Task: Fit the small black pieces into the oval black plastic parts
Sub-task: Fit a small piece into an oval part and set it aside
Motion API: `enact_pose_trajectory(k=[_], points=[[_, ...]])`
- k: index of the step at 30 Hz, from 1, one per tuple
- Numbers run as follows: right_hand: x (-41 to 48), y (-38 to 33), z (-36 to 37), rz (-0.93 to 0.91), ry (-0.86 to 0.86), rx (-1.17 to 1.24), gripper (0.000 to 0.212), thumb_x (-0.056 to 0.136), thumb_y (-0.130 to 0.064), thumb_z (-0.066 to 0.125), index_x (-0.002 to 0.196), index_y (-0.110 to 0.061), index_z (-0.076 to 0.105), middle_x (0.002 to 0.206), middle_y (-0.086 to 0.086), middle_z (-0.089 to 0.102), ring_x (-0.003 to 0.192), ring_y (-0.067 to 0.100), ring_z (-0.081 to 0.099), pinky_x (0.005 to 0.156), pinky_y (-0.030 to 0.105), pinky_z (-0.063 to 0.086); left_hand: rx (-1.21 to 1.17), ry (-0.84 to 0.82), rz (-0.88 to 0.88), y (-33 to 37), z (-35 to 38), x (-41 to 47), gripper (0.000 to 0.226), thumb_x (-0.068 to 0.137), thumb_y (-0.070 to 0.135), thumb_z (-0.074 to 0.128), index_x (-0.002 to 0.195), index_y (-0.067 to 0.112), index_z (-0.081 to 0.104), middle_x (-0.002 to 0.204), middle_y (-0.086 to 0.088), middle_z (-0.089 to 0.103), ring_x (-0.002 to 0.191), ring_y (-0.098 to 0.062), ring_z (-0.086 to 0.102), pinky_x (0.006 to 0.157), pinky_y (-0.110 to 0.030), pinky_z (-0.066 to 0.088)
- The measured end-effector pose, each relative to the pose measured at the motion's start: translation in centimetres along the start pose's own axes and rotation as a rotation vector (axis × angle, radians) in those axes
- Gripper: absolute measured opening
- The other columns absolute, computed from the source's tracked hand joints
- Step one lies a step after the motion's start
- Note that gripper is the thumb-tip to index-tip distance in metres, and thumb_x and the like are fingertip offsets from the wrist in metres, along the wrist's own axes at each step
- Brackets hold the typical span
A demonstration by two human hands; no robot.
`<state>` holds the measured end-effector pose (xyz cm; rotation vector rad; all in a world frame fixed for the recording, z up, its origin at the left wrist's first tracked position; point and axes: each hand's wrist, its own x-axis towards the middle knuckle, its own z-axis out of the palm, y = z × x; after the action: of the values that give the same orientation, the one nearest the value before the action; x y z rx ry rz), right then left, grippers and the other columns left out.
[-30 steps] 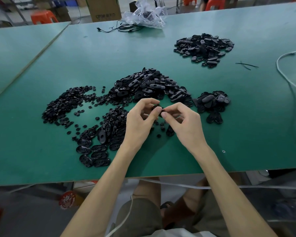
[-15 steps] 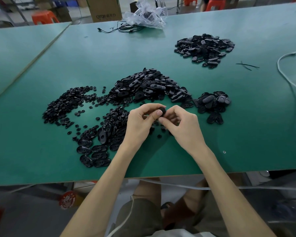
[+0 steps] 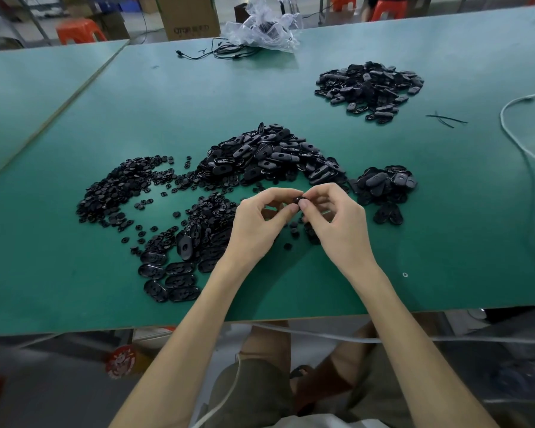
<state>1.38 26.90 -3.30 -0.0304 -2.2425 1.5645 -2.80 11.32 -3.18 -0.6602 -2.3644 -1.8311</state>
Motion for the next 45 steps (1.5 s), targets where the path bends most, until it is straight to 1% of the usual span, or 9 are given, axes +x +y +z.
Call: enact_pose_trajectory(k=[10, 14, 19, 23, 30, 34, 37, 41, 45], points=[[-0.06, 0.13, -0.09, 0.034, 0.025, -0.007, 0.006, 0.097, -0.018, 0.073, 0.097, -0.02, 0.068, 0.088, -0.01, 0.074, 0.081, 0.011, 0.073, 0.077, 0.03, 0.06, 0.035, -0.006, -0.009, -0.2, 0.04, -0.05, 0.021, 0.096, 0.007, 0.072, 0.11, 0.02, 0.078, 0.102, 0.011, 0.078, 0.094, -0.011, 0.07, 0.081, -0.029, 0.057], [-0.13, -0.01, -0.11, 0.027, 0.043, 0.03, 0.011, 0.096, -0.016, 0.075, 0.1, -0.023, 0.067, 0.088, -0.01, 0.073, 0.081, 0.013, 0.073, 0.077, 0.03, 0.06, 0.042, -0.007, -0.012, -0.2, 0.01, -0.01, 0.02, 0.096, 0.009, 0.072, 0.112, 0.018, 0.079, 0.103, 0.01, 0.078, 0.092, -0.009, 0.069, 0.073, -0.027, 0.053], [-0.25, -0.29, -0.19, -0.016, 0.038, 0.029, 0.016, 0.095, -0.011, 0.074, 0.101, -0.024, 0.068, 0.093, -0.017, 0.071, 0.085, 0.009, 0.071, 0.075, 0.024, 0.058, -0.013, -0.008, -0.028, -0.17, 0.19, -0.28, 0.024, 0.096, -0.003, 0.069, 0.117, 0.008, 0.075, 0.11, -0.002, 0.077, 0.094, -0.017, 0.074, 0.082, -0.037, 0.062], [-0.28, -0.38, -0.3, -0.023, 0.028, 0.059, 0.016, 0.096, -0.007, 0.072, 0.101, -0.021, 0.068, 0.092, -0.014, 0.073, 0.081, 0.009, 0.075, 0.072, 0.025, 0.059, -0.041, -0.011, -0.014, 0.02, 0.24, -0.34, 0.026, 0.096, -0.006, 0.067, 0.118, 0.006, 0.073, 0.111, -0.011, 0.075, 0.092, -0.018, 0.076, 0.077, -0.03, 0.062], [-0.29, -0.36, -0.32, -0.022, 0.023, 0.059, 0.016, 0.095, -0.006, 0.073, 0.101, -0.02, 0.069, 0.089, -0.012, 0.073, 0.076, 0.009, 0.074, 0.07, 0.023, 0.058, -0.084, -0.02, -0.033, 0.07, 0.19, -0.24, 0.028, 0.095, -0.004, 0.069, 0.118, 0.011, 0.073, 0.11, -0.012, 0.075, 0.092, -0.019, 0.077, 0.076, -0.025, 0.06], [-0.23, -0.44, -0.29, -0.02, 0.013, 0.058, 0.015, 0.095, -0.006, 0.074, 0.101, -0.02, 0.069, 0.088, -0.01, 0.073, 0.076, 0.012, 0.074, 0.07, 0.026, 0.058, -0.092, -0.013, -0.041, 0.01, 0.18, -0.13, 0.028, 0.095, -0.003, 0.069, 0.114, 0.017, 0.073, 0.108, -0.01, 0.076, 0.091, -0.019, 0.076, 0.077, -0.027, 0.06], [-0.19, -0.38, -0.3, -0.016, 0.006, 0.052, 0.014, 0.094, -0.005, 0.074, 0.1, -0.017, 0.07, 0.088, -0.01, 0.073, 0.076, 0.012, 0.074, 0.07, 0.027, 0.059, -0.069, -0.011, -0.043, -0.15, 0.22, -0.14, 0.026, 0.096, -0.003, 0.068, 0.115, 0.014, 0.074, 0.106, -0.009, 0.076, 0.092, -0.02, 0.076, 0.078, -0.029, 0.061], [-0.17, -0.34, -0.31, -0.018, -0.01, 0.038, 0.014, 0.093, -0.005, 0.076, 0.098, -0.017, 0.071, 0.088, -0.014, 0.074, 0.077, 0.008, 0.073, 0.071, 0.019, 0.056, -0.046, -0.005, -0.053, -0.26, 0.11, -0.08, 0.024, 0.096, -0.006, 0.066, 0.114, 0.007, 0.075, 0.108, -0.009, 0.077, 0.094, -0.019, 0.076, 0.082, -0.033, 0.062], [-0.16, -0.19, -0.18, -0.032, -0.033, -0.005, 0.014, 0.092, -0.005, 0.077, 0.097, -0.018, 0.072, 0.085, -0.015, 0.074, 0.08, 0.005, 0.071, 0.072, 0.015, 0.053, -0.015, 0.014, -0.054, -0.09, 0.13, -0.13, 0.022, 0.093, -0.008, 0.066, 0.108, 0.004, 0.075, 0.102, -0.007, 0.078, 0.091, -0.018, 0.075, 0.085, -0.027, 0.059]])
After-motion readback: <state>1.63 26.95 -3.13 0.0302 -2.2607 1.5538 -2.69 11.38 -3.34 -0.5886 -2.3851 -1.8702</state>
